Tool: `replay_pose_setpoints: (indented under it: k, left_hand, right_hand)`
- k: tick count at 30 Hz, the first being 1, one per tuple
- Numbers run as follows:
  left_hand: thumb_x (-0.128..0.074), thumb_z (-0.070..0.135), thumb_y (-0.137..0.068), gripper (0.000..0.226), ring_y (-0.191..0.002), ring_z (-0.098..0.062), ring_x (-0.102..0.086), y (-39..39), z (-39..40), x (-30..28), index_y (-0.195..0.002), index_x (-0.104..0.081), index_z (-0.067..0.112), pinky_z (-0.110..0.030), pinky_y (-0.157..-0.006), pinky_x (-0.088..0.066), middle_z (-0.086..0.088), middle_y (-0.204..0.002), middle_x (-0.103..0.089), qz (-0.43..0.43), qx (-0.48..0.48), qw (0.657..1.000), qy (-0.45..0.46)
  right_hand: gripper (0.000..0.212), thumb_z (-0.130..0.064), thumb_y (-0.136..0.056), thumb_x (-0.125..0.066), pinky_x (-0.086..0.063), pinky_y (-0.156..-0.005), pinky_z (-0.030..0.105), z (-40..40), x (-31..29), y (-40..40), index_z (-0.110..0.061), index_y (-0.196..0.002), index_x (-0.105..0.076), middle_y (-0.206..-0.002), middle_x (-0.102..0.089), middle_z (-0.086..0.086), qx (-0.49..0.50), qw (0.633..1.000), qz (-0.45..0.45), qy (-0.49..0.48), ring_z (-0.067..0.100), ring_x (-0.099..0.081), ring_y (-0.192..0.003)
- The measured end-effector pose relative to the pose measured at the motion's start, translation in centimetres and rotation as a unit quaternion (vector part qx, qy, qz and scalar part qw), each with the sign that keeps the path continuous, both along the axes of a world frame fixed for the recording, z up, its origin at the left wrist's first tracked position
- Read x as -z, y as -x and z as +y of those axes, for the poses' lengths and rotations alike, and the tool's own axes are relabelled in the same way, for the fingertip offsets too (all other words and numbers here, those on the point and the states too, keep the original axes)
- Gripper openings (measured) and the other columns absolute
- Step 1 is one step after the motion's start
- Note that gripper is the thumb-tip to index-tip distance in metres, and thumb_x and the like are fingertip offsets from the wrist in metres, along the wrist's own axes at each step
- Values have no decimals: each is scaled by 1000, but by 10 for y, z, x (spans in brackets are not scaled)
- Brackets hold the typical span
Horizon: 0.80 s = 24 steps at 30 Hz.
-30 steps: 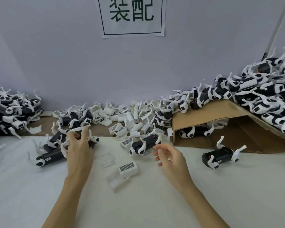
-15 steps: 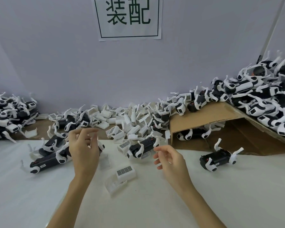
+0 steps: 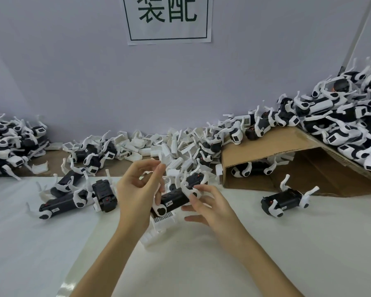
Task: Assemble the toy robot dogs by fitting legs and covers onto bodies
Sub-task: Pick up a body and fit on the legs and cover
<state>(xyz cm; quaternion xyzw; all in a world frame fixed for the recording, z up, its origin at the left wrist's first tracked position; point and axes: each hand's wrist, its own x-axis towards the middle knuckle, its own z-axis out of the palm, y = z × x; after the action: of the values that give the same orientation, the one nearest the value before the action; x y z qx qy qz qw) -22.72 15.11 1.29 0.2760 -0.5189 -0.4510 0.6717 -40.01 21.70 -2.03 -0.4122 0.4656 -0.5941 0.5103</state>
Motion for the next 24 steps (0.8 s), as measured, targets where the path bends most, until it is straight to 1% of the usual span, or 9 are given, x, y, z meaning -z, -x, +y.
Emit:
replay_pose_setpoints:
  k: [3,8,10,12,15,17,19,21,24]
  left_hand:
    - [-84,30,-86,25,-55,-20,-57,-4,-4,1,-101,-75,12,-22,-38,-40,-4,-85,-68,23,17,999,-22]
    - [-83,28,-91,19,-56,-24,-61,-2,-8,7,-100,-75,13,-26,-43,-45,-7,-89,-71,12,-3,999,-38]
    - [-81,33,-93,16,-68,-22,-68,1,-7,10,-102,-76,21,-28,-58,-55,-5,-93,-73,-5,-43,999,-30]
    - [-76,40,-98,20,-89,-17,-70,3,-7,14,-113,-72,29,-25,-77,-56,-1,-104,-72,-73,-95,993,5]
    - [-68,51,-96,46,-115,-10,-64,7,-7,18,-137,-60,29,-21,-94,-51,3,-126,-63,-196,-86,977,21]
    - [-69,60,-96,58,-114,-8,-66,10,-5,18,-144,-55,31,-20,-91,-53,4,-129,-65,-222,-5,975,-25]
    - [-67,63,-90,66,-98,-14,-72,12,-2,17,-146,-56,29,-20,-76,-56,1,-118,-75,-213,57,973,-71]
    - [-67,62,-85,75,-78,-19,-73,12,-1,17,-146,-57,19,-26,-62,-56,-2,-104,-79,-184,89,974,-101]
    - [-71,60,-89,75,-70,-22,-72,10,-3,16,-144,-59,11,-32,-54,-55,1,-99,-78,-187,98,973,-94]
  right_hand:
    - [63,-38,-72,-85,-62,-84,33,-1,1,8,-13,-126,-64,-121,-68,20,8,1000,-19,-10,24,-77,-99]
    - [69,-44,-67,-89,-56,-86,24,-3,1,18,-12,-126,-74,-130,-70,12,-31,999,-19,-12,14,-73,-102]
    - [64,-46,-70,-87,-53,-87,23,-4,1,22,-11,-123,-76,-124,-75,6,-38,999,-27,-2,10,-70,-101]
    - [64,-46,-72,-85,-51,-90,25,-4,-1,24,-11,-125,-74,-121,-77,3,-11,999,-36,14,11,-67,-104]
    - [64,-39,-80,-79,-50,-101,32,-6,-4,27,-5,-133,-67,-128,-73,12,21,994,-93,53,16,-64,-110]
    - [61,-31,-89,-73,-48,-110,38,-6,-8,31,2,-138,-61,-135,-67,20,27,990,-118,67,21,-62,-112]
    - [57,-28,-91,-70,-48,-108,36,-5,-11,34,4,-138,-60,-137,-66,21,30,990,-120,72,20,-63,-111]
    - [54,-27,-93,-68,-50,-104,33,-3,-12,35,4,-135,-62,-135,-67,21,33,991,-111,71,19,-65,-110]
    - [49,-32,-97,-64,-51,-105,34,-1,-12,35,3,-132,-66,-133,-70,16,41,994,-63,76,20,-66,-120]
